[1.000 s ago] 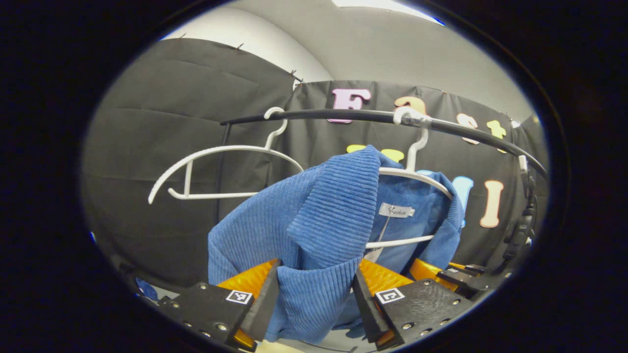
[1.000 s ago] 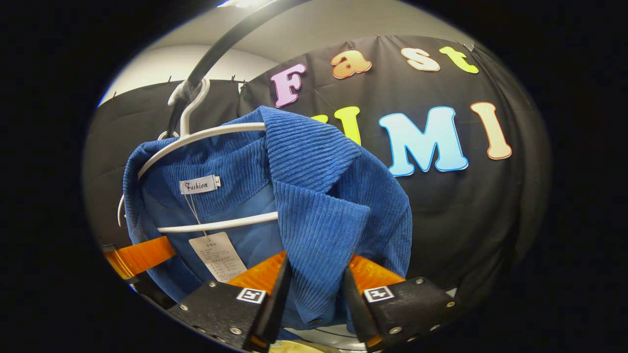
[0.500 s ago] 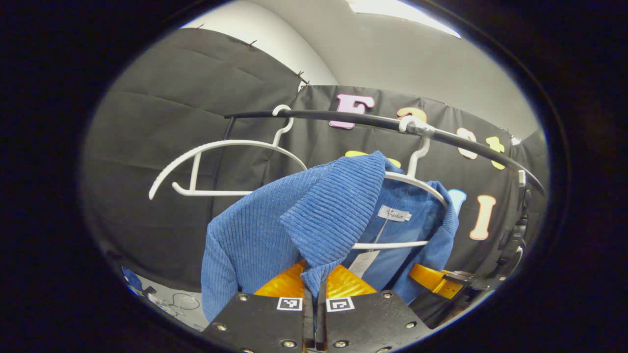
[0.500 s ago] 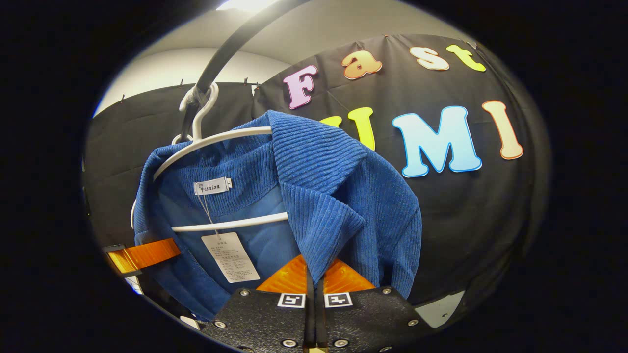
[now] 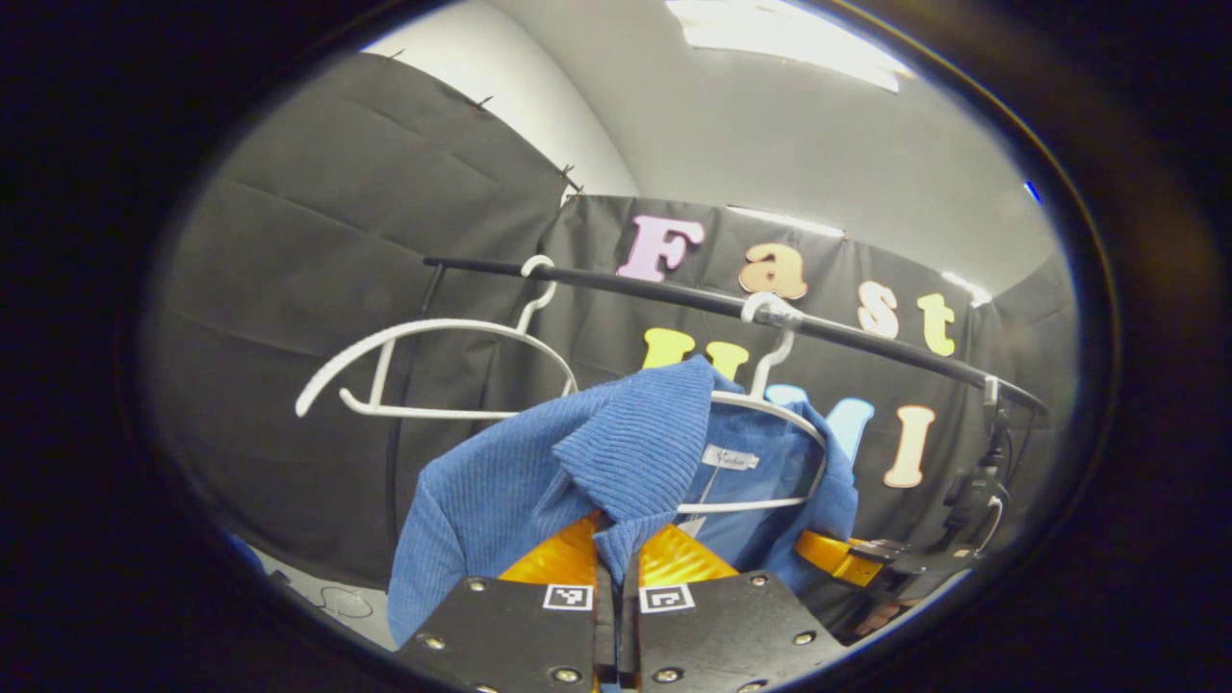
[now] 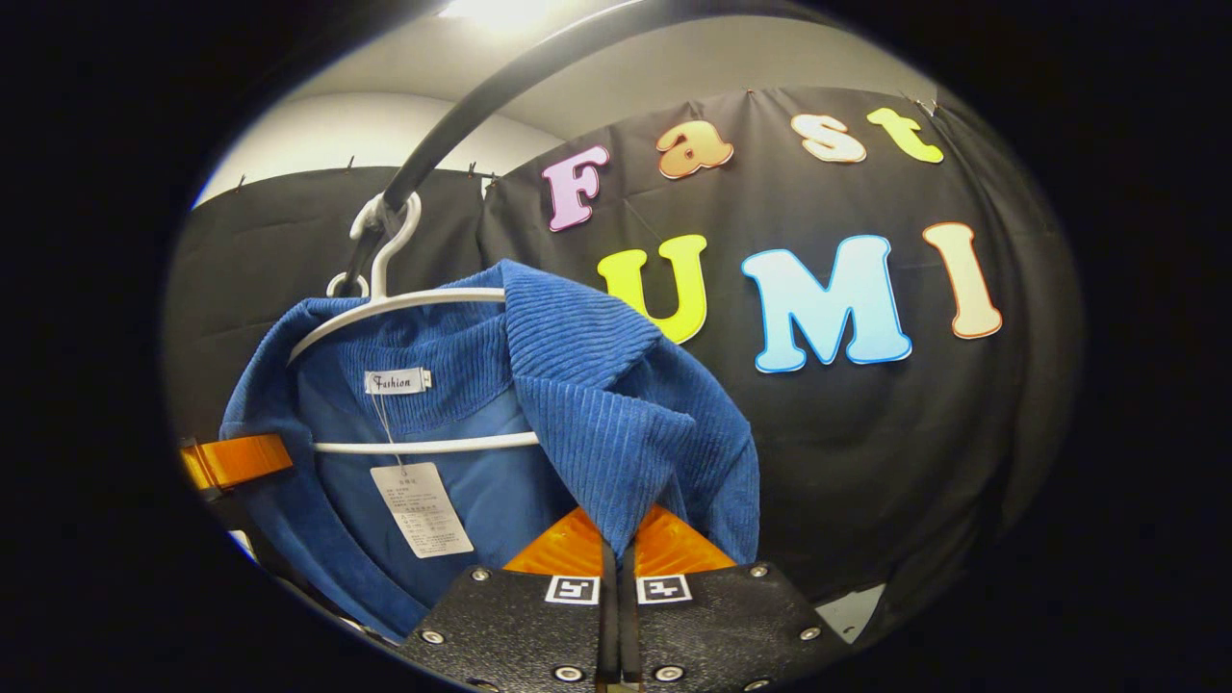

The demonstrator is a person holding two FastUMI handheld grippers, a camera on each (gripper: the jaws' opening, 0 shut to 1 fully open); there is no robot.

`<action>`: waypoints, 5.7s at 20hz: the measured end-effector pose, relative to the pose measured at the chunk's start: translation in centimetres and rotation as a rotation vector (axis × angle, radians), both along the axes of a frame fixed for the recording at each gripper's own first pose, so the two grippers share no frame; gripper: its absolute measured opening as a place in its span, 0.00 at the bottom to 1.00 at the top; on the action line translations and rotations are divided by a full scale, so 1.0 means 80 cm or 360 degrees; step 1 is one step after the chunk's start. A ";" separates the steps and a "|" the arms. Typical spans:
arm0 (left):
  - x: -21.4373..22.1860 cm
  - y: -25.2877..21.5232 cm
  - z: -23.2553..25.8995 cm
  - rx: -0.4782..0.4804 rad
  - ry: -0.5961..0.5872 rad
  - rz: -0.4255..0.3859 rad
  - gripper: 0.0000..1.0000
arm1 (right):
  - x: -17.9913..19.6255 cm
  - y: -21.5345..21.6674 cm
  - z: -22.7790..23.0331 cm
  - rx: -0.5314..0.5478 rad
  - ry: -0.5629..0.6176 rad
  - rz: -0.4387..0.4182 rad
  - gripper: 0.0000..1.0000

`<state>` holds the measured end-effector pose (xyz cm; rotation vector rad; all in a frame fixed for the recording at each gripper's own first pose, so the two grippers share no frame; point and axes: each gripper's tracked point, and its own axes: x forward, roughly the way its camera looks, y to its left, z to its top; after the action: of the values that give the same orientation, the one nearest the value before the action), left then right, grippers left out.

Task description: Grasp the clothes on the hanger with both hands and then place them into the laundry hamper below.

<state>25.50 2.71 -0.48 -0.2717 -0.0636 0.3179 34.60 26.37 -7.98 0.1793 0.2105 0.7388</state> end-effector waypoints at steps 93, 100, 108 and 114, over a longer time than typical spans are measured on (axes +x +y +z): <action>-0.202 0.008 -0.219 0.0031 0.0749 -0.0725 0.00 | -0.327 -0.143 -0.165 -0.0337 0.0498 -0.0640 0.00; -0.199 -0.037 -0.270 0.0128 0.0950 -0.0643 0.03 | -0.370 -0.181 -0.216 -0.0271 0.0697 -0.0488 0.00; -0.240 -0.063 -0.327 0.0128 0.1107 -0.0600 0.01 | -0.411 -0.195 -0.271 -0.0291 0.0905 -0.0474 0.00; -0.224 -0.047 -0.383 0.0116 0.1177 -0.0685 0.03 | -0.428 -0.187 -0.322 -0.0370 0.1030 -0.0532 0.00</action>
<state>7.58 -1.02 -31.09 -0.0775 0.7036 -0.0270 0.40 11.45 -33.73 0.2211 0.8572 0.2988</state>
